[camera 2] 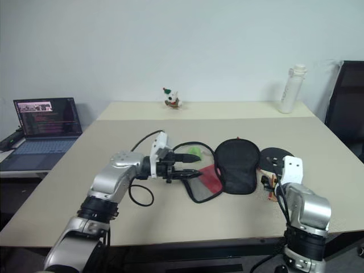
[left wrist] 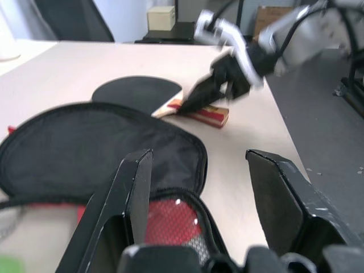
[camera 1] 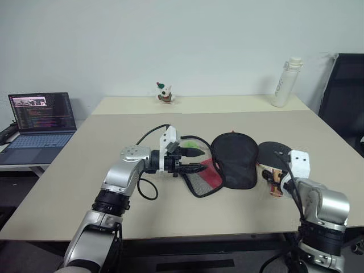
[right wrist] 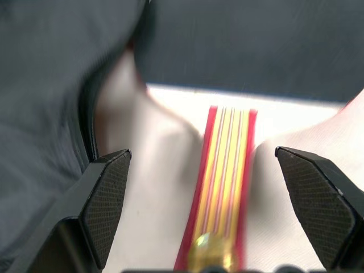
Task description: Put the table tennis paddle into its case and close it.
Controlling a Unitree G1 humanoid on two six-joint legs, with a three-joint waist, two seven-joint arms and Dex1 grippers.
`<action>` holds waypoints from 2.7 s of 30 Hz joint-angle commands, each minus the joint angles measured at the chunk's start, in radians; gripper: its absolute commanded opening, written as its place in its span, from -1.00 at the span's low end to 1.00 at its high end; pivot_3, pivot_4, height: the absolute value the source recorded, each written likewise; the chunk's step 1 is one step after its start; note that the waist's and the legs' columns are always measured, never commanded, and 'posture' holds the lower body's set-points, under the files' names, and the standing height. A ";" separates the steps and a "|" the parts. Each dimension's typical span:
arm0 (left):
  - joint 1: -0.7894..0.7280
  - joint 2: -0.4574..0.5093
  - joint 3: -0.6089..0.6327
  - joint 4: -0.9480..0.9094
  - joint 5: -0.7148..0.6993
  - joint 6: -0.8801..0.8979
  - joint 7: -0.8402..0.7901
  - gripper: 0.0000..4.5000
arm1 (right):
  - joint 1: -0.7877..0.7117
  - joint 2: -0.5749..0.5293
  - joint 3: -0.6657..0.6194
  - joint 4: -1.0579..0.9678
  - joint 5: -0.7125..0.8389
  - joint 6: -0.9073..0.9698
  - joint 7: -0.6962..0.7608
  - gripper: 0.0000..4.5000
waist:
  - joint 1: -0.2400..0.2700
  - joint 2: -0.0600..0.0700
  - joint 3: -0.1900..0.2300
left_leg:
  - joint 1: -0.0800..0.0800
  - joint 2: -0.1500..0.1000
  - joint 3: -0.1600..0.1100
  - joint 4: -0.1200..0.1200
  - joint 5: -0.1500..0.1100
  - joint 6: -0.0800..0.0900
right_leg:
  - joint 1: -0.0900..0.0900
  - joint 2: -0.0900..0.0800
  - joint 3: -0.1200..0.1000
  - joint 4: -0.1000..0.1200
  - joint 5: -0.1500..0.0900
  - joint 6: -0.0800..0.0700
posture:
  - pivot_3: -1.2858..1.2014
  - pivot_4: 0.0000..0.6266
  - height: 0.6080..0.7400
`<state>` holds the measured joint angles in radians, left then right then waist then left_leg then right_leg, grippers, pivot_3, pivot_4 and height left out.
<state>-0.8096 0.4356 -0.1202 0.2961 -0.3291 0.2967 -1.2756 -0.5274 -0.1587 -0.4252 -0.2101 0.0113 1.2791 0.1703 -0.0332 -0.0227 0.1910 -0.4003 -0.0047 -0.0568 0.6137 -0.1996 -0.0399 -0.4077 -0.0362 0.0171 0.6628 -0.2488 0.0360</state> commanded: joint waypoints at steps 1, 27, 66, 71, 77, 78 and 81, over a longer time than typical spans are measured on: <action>-0.022 0.001 0.007 -0.007 -0.001 -0.017 0.001 0.26 | -0.001 -0.021 0.016 0.045 0.008 -0.076 -0.026 0.98 | -0.001 0.000 0.000 | 0.000 0.000 0.000 0.000 0.000 0.000 | 0.000 0.000 0.000 0.000 0.000 0.000 | 0.03 -0.52 1.00; 0.077 0.090 0.070 -0.131 -0.039 0.062 0.084 0.26 | -0.107 -0.167 -0.002 0.318 0.081 -0.370 -0.169 -0.46 | 0.007 -0.001 -0.001 | -0.002 -0.001 0.000 0.013 0.001 0.001 | 0.004 -0.002 0.001 -0.001 0.004 0.002 | 0.03 -0.52 1.00; 0.097 0.138 0.088 -0.119 -0.036 0.049 0.074 0.26 | -0.177 0.122 0.162 0.277 0.207 -0.288 -0.228 -0.48 | -0.003 0.003 0.002 | -0.017 0.001 0.000 0.011 -0.001 0.004 | -0.012 0.001 0.000 0.000 0.006 0.004 | 0.03 -0.52 1.00; 0.100 0.138 0.088 -0.120 -0.034 0.049 0.077 0.26 | -0.171 0.116 0.175 0.285 0.217 -0.278 -0.212 -0.48 | -0.003 0.003 0.002 | -0.017 0.001 0.000 0.011 -0.001 0.004 | -0.012 0.001 0.000 0.001 0.006 0.004 | 0.03 -0.52 1.00; 0.103 0.139 0.086 -0.123 -0.034 0.050 0.079 0.26 | -0.174 0.128 0.167 0.286 0.222 -0.279 -0.221 -0.32 | -0.003 0.003 0.002 | -0.017 0.001 0.000 0.011 -0.001 0.004 | -0.012 0.001 0.000 0.001 0.006 0.004 | 0.03 -0.52 1.00; 0.104 0.140 0.086 -0.123 -0.034 0.050 0.080 0.26 | -0.174 0.129 0.165 0.284 0.222 -0.280 -0.224 -0.16 | -0.003 0.003 0.002 | -0.017 0.001 0.000 0.011 -0.001 0.004 | -0.012 0.001 0.000 0.001 0.006 0.004 | 0.03 -0.52 1.00; 0.107 0.140 0.086 -0.126 -0.034 0.052 0.084 0.26 | -0.175 0.129 0.161 0.269 0.224 -0.277 -0.230 0.23 | -0.003 0.003 0.002 | -0.016 0.001 0.000 0.011 -0.001 0.004 | -0.012 0.001 0.000 0.001 0.006 0.004 | 0.03 -0.52 1.00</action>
<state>-0.7006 0.5646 -0.0509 0.1962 -0.3543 0.3626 -1.1905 -0.6872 -0.0293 -0.2545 0.0981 0.2236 1.0154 -0.0510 -0.0357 -0.0195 0.1930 -0.4168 -0.0036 -0.0574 0.6249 -0.2003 -0.0362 -0.4198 -0.0348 0.0171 0.6639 -0.2433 0.0399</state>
